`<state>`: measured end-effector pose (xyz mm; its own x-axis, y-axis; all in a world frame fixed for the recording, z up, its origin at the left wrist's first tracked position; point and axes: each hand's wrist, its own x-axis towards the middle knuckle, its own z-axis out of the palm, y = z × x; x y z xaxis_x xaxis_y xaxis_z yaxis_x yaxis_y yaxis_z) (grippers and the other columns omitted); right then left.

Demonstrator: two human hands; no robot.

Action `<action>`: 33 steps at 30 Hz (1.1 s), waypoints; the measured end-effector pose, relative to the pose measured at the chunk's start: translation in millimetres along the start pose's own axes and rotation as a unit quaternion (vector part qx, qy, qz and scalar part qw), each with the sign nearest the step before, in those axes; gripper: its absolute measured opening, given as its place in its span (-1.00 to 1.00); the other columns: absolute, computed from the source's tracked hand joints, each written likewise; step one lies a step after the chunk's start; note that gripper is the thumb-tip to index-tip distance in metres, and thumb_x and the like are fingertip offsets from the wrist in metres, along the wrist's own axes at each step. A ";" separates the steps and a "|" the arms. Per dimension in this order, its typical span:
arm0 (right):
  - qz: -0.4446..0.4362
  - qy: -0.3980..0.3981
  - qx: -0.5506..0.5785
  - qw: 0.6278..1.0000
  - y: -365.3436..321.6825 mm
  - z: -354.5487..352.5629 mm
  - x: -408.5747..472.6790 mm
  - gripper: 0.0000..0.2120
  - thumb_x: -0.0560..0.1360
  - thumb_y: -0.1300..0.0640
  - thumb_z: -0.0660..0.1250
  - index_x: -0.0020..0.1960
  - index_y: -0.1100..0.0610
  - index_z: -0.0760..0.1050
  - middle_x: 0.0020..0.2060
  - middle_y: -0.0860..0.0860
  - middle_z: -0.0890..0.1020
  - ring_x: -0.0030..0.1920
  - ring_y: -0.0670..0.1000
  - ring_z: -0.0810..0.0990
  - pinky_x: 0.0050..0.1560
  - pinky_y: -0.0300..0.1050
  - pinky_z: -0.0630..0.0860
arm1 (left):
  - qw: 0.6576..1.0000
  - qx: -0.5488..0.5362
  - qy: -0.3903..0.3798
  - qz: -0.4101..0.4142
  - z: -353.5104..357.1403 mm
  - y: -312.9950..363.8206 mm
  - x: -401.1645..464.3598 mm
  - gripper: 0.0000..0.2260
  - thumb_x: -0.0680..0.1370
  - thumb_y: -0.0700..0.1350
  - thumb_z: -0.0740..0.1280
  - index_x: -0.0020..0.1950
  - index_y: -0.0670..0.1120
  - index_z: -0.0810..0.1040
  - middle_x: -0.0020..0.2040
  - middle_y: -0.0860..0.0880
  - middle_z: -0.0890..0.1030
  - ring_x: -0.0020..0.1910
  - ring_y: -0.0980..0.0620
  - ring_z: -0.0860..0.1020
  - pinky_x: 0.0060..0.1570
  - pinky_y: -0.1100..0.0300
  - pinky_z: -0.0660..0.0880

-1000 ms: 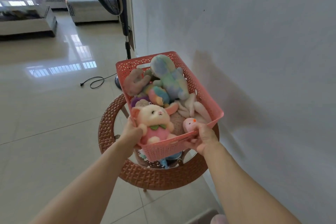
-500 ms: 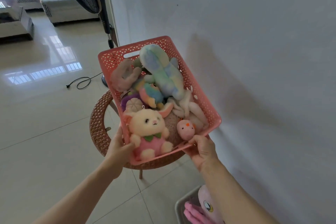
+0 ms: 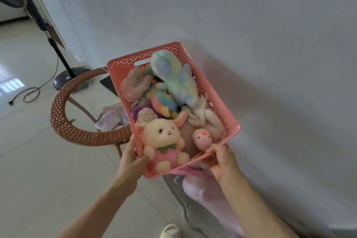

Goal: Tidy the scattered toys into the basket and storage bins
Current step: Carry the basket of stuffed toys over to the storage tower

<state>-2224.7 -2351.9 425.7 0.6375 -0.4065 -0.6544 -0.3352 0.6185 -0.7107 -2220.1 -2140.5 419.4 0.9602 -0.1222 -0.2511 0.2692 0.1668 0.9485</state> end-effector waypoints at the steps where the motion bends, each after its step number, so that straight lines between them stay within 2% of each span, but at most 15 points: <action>1: -0.004 0.010 0.003 1.000 2.1 -19.4 -7.7 -0.72 0.32 0.54 0.07 -0.27 0.19 0.36 -0.61 0.07 0.39 -0.47 0.10 0.37 -0.34 -0.11 0.42 | 1.000 0.004 -0.009 -0.006 9.0 -5.3 -11.4 -0.41 0.28 -0.27 0.30 0.23 0.18 0.40 0.13 -0.05 0.59 0.05 -0.09 0.61 -0.15 0.03 0.62; 6: -0.001 0.047 0.070 0.996 14.3 -122.5 -50.1 -0.72 0.31 0.54 0.05 -0.22 0.22 0.37 -0.45 0.10 0.39 -0.40 0.10 0.39 -0.31 -0.12 0.39 | 0.996 0.017 -0.068 -0.047 57.8 -35.5 -74.0 -0.35 0.24 -0.25 0.35 0.32 0.05 0.39 0.11 -0.09 0.61 -0.01 -0.08 0.63 -0.24 0.11 0.61; 9: -0.002 0.083 0.095 0.992 21.8 -187.7 -75.9 -0.73 0.32 0.54 0.05 -0.23 0.21 0.36 -0.53 0.08 0.40 -0.40 0.09 0.40 -0.29 -0.10 0.44 | 0.990 0.033 -0.117 -0.071 90.9 -53.9 -111.1 -0.31 0.14 -0.14 0.43 0.27 0.07 0.41 0.10 -0.10 0.62 -0.02 -0.08 0.64 -0.25 0.10 0.61; 12: -0.018 0.130 0.119 0.984 28.3 -252.0 -106.7 -0.73 0.32 0.54 0.05 -0.29 0.19 0.33 -0.61 0.08 0.38 -0.45 0.07 0.37 -0.30 -0.11 0.45 | 0.982 0.062 -0.150 -0.093 129.9 -77.1 -148.9 -0.38 0.22 -0.24 0.35 0.28 0.04 0.40 0.11 -0.13 0.59 0.01 -0.15 0.61 -0.23 0.06 0.62; 14: -0.021 0.155 0.128 0.979 33.1 -289.9 -122.8 -0.71 0.33 0.53 0.04 -0.27 0.18 0.35 -0.64 0.05 0.40 -0.47 0.07 0.38 -0.40 -0.19 0.43 | 0.977 0.074 -0.172 -0.099 152.8 -91.5 -170.5 -0.39 0.23 -0.27 0.29 0.27 0.04 0.41 0.07 -0.12 0.59 -0.03 -0.12 0.61 -0.28 0.09 0.62; 16: -0.014 0.175 0.140 0.975 40.3 -322.9 -134.5 -0.71 0.33 0.52 0.05 -0.23 0.18 0.38 -0.58 0.08 0.42 -0.49 0.08 0.41 -0.44 -0.19 0.44 | 0.971 0.084 -0.193 -0.110 170.5 -105.5 -189.2 -0.44 0.24 -0.31 0.29 0.20 0.08 0.44 0.03 -0.12 0.60 -0.07 -0.11 0.61 -0.31 0.09 0.61; 19: -0.012 0.206 0.174 0.963 48.6 -370.2 -160.5 -0.69 0.32 0.51 0.07 -0.08 0.23 0.42 -0.46 0.13 0.44 -0.45 0.10 0.44 -0.31 -0.09 0.46 | 0.959 0.107 -0.233 -0.123 197.6 -127.5 -215.8 -0.45 0.31 -0.38 0.28 0.23 0.05 0.44 0.02 -0.16 0.62 -0.08 -0.14 0.62 -0.34 0.08 0.60; 21: -0.022 0.233 0.200 0.951 51.5 -400.5 -179.7 -0.68 0.34 0.52 0.07 -0.02 0.24 0.41 -0.39 0.14 0.43 -0.41 0.11 0.42 -0.29 -0.08 0.44 | 0.945 0.119 -0.273 -0.135 219.2 -138.9 -234.4 -0.48 0.41 -0.46 0.26 0.18 0.10 0.44 0.01 -0.16 0.62 -0.09 -0.14 0.62 -0.35 0.10 0.60; 23: -0.025 0.266 0.224 0.937 53.1 -432.8 -199.6 -0.70 0.35 0.52 0.07 -0.07 0.23 0.41 -0.38 0.14 0.44 -0.41 0.11 0.44 -0.39 -0.11 0.50 | 0.926 0.123 -0.324 -0.149 245.9 -147.1 -251.7 -0.46 0.46 -0.51 0.20 0.10 0.15 0.44 -0.05 -0.13 0.64 -0.12 -0.12 0.63 -0.39 0.13 0.60; 26: -0.028 0.303 0.268 0.914 56.3 -471.4 -222.2 -0.71 0.38 0.53 0.07 -0.11 0.21 0.41 -0.38 0.14 0.44 -0.39 0.12 0.46 -0.51 -0.09 0.56 | 0.899 0.132 -0.375 -0.182 281.1 -156.9 -269.5 -0.50 0.33 -0.39 0.31 0.10 0.13 0.45 -0.05 -0.13 0.64 -0.12 -0.15 0.63 -0.40 0.09 0.59; 29: -0.044 0.329 0.319 0.888 56.7 -498.1 -237.7 -0.61 0.39 0.55 0.06 0.09 0.24 0.45 -0.33 0.16 0.48 -0.36 0.12 0.48 -0.38 0.02 0.57 | 0.876 0.138 -0.419 -0.194 310.0 -163.7 -281.6 -0.48 0.24 -0.30 0.31 0.15 0.08 0.46 -0.03 -0.11 0.66 -0.10 -0.16 0.65 -0.33 0.01 0.61; 32: -0.056 0.357 0.363 0.859 57.0 -529.7 -255.9 -0.51 0.40 0.55 0.10 0.27 0.26 0.40 -0.22 0.20 0.52 -0.28 0.16 0.53 -0.37 0.09 0.59 | 0.845 0.137 -0.485 -0.177 348.4 -170.2 -299.0 -0.52 0.41 -0.47 0.31 0.11 0.06 0.45 -0.21 0.08 0.69 -0.24 0.05 0.68 -0.41 0.13 0.60; 33: -0.055 0.371 0.367 0.851 56.4 -539.5 -260.2 -0.51 0.41 0.54 0.12 0.28 0.27 0.39 -0.21 0.21 0.52 -0.27 0.17 0.53 -0.42 0.08 0.60 | 0.836 0.138 -0.498 -0.182 359.9 -171.0 -304.1 -0.50 0.45 -0.51 0.25 0.09 0.10 0.44 -0.20 0.06 0.69 -0.24 0.06 0.67 -0.41 0.15 0.59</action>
<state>-2783.8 -2574.0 416.7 -0.0677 -0.6340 -0.7704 0.3962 0.6916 -0.6039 -2584.8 -2484.0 403.0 0.2427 -0.8934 -0.3780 0.3701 -0.2749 0.8874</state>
